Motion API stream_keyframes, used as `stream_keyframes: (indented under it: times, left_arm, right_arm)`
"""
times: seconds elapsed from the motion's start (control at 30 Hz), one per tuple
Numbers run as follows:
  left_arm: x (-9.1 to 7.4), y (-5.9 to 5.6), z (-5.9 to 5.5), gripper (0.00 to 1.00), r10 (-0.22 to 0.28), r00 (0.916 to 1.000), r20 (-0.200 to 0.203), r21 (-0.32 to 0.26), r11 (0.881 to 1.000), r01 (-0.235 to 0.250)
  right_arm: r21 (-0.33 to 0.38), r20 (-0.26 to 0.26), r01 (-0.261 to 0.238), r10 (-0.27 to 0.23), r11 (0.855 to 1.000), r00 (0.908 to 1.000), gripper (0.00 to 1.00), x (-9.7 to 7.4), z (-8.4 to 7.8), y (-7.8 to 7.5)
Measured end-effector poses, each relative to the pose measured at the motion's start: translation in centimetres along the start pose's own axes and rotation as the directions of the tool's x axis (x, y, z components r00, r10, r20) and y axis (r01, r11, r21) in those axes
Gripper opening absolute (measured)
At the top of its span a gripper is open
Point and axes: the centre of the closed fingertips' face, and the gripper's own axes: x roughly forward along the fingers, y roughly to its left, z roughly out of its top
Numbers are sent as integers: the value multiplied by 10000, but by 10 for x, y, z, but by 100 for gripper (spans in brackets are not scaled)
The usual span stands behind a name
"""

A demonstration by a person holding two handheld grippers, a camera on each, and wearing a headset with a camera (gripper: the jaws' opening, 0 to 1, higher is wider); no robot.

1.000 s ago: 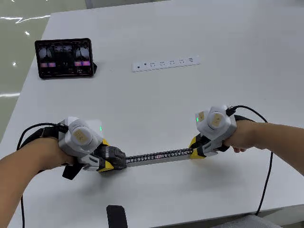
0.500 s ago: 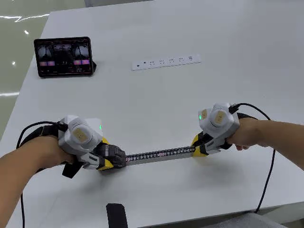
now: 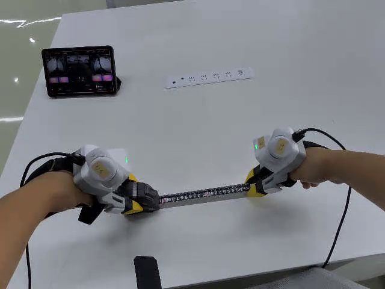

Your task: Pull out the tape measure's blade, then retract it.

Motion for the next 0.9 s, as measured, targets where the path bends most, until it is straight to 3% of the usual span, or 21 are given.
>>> stream_keyframes:
  times: [0.9]
  left_arm:
    - [1, 2, -1, 30, 13, 10000, 7, -29, 10000, -13]
  right_arm:
    - [147, -74, 71, -70, 9999, 9999, 9, -9, -12, -2]
